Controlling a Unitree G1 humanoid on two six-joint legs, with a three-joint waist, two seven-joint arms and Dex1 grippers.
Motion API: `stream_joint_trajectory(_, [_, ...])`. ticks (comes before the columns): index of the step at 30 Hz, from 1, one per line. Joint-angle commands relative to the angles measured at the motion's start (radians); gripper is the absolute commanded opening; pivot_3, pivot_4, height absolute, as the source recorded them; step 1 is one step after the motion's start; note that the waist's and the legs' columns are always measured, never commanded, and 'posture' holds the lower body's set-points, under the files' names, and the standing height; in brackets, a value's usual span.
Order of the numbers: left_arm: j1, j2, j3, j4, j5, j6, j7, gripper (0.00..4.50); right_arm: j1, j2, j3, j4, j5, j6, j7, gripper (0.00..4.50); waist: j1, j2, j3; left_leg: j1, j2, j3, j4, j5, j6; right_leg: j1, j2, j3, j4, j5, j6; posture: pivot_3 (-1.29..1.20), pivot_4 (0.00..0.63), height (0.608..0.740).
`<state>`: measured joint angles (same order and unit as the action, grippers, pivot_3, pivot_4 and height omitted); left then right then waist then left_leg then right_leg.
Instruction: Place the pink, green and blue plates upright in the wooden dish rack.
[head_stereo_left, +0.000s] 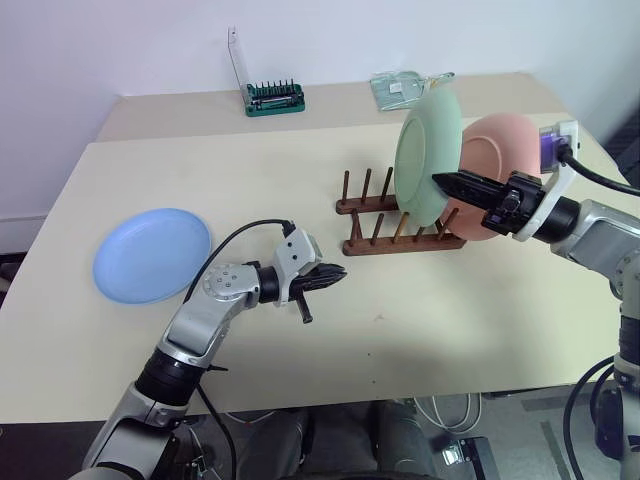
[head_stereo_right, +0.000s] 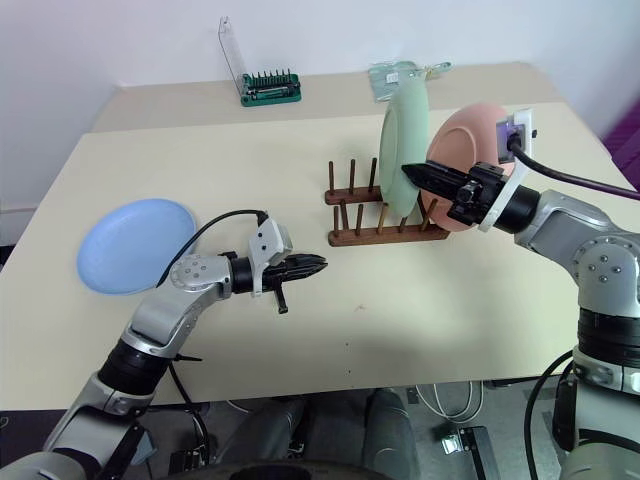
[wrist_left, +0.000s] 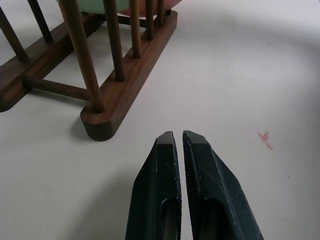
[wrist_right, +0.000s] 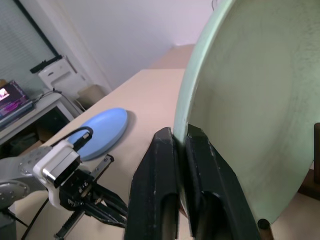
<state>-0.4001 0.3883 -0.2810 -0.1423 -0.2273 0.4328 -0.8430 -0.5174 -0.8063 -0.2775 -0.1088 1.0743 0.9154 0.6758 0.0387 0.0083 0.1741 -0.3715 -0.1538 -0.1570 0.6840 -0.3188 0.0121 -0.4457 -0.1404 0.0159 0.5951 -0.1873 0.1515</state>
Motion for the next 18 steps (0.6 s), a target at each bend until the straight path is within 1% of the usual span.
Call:
stream_joint_trajectory(1, [-0.003, -0.002, 0.003, -0.039, -0.003, -0.01, 0.003, 0.24, -0.024, -0.017, -0.01, -0.037, -0.048, -0.036, 0.02, 2.31, 0.0, 0.0, 0.0, 0.0, 0.0, 0.0, 0.0, 0.0, 0.0, 0.0, 0.0, 0.0, 0.0, 0.0, 0.0, 0.0, 0.15, 0.738])
stream_joint_trajectory(2, [-0.003, -0.002, 0.003, -0.038, -0.002, -0.011, 0.003, 0.24, -0.03, -0.023, -0.005, -0.049, -0.089, -0.067, 0.02, 2.8, 0.0, 0.0, 0.0, 0.0, 0.0, 0.0, 0.0, 0.0, 0.0, 0.0, 0.0, 0.0, 0.0, 0.0, 0.0, 0.0, 0.15, 0.738])
stream_joint_trajectory(6, [-0.003, 0.0, 0.007, -0.039, -0.001, -0.011, 0.006, 0.24, -0.046, -0.068, 0.011, -0.077, -0.236, -0.174, 0.053, 2.8, 0.0, 0.0, 0.0, 0.0, 0.0, 0.0, 0.0, 0.0, 0.0, 0.0, 0.0, 0.0, 0.0, 0.0, 0.0, 0.0, 0.15, 0.738])
stream_joint_trajectory(7, [-0.003, -0.007, 0.022, -0.044, -0.013, -0.005, 0.014, 0.24, -0.051, -0.091, 0.012, -0.082, -0.283, -0.22, 0.067, 2.8, 0.0, 0.0, 0.0, 0.0, 0.0, 0.0, 0.0, 0.0, 0.0, 0.0, 0.0, 0.0, 0.0, 0.0, 0.0, 0.0, 0.15, 0.738])
stream_joint_trajectory(9, [-0.004, -0.036, 0.089, -0.065, -0.089, 0.053, 0.043, 0.24, -0.068, -0.132, 0.008, -0.083, -0.346, -0.276, 0.086, 2.8, 0.0, 0.0, 0.0, 0.0, 0.0, 0.001, 0.0, 0.0, 0.0, -0.001, 0.0, 0.0, 0.0, 0.0, 0.0, 0.0, 0.15, 0.738])
stream_joint_trajectory(10, [-0.004, -0.051, 0.13, -0.08, -0.124, 0.077, 0.066, 0.49, -0.075, -0.143, 0.004, -0.09, -0.369, -0.308, 0.097, 2.84, 0.0, 0.0, 0.0, 0.0, 0.0, 0.001, 0.0, 0.0, 0.0, -0.001, 0.0, 0.0, 0.0, 0.0, 0.0, 0.0, 0.15, 0.738])
stream_joint_trajectory(11, [-0.006, -0.074, 0.196, -0.104, -0.169, 0.101, 0.113, 0.76, -0.098, -0.148, 0.002, -0.103, -0.374, -0.32, 0.102, 2.85, 0.0, 0.0, 0.0, 0.0, 0.0, 0.001, 0.0, 0.0, 0.0, -0.001, 0.0, 0.0, 0.0, 0.0, 0.0, 0.0, 0.15, 0.738])
stream_joint_trajectory(12, [-0.013, -0.1, 0.279, -0.125, -0.193, 0.111, 0.195, 1.13, -0.126, -0.148, 0.009, -0.132, -0.363, -0.321, 0.112, 2.85, -0.003, 0.0, 0.001, 0.0, 0.001, 0.001, 0.0, 0.0, 0.0, -0.001, 0.001, 0.0, 0.0, 0.0, 0.0, 0.0, 0.15, 0.738])
stream_joint_trajectory(13, [-0.019, -0.117, 0.336, -0.142, -0.21, 0.12, 0.255, 1.48, -0.145, -0.148, 0.014, -0.152, -0.355, -0.318, 0.119, 2.85, -0.005, 0.0, 0.001, 0.0, 0.001, 0.001, 0.0, 0.0, 0.0, -0.001, 0.001, 0.0, 0.0, 0.0, 0.0, 0.0, 0.15, 0.738])
stream_joint_trajectory(14, [-0.032, -0.134, 0.393, -0.146, -0.2, 0.126, 0.338, 2.07, -0.158, -0.14, 0.028, -0.178, -0.346, -0.313, 0.126, 2.85, -0.007, 0.0, 0.001, 0.0, 0.002, 0.003, 0.0, 0.0, -0.001, -0.002, 0.002, 0.001, 0.0, 0.0, 0.0, 0.0, 0.15, 0.738])
stream_joint_trajectory(16, [-0.056, -0.149, 0.466, -0.141, -0.177, 0.147, 0.463, 3.06, -0.166, -0.122, 0.051, -0.216, -0.344, -0.307, 0.136, 2.85, -0.005, -0.001, 0.0, 0.0, 0.006, 0.004, 0.0, -0.001, -0.003, -0.002, 0.005, 0.002, 0.0, 0.001, -0.001, 0.0, 0.15, 0.738])
stream_joint_trajectory(17, [-0.094, -0.147, 0.56, -0.11, -0.103, 0.158, 0.64, 3.51, -0.153, -0.111, 0.095, -0.251, -0.351, -0.309, 0.159, 2.85, -0.003, -0.001, 0.0, 0.0, 0.007, 0.004, 0.0, -0.001, -0.004, -0.002, 0.006, 0.002, 0.0, 0.001, -0.002, 0.0, 0.15, 0.738])
stream_joint_trajectory(18, [-0.122, -0.133, 0.638, -0.085, -0.029, 0.172, 0.794, 3.51, -0.141, -0.097, 0.133, -0.274, -0.358, -0.311, 0.177, 2.85, -0.002, -0.002, 0.0, 0.0, 0.007, 0.004, 0.0, -0.001, -0.004, -0.002, 0.006, 0.002, 0.0, 0.002, -0.002, 0.0, 0.15, 0.738])
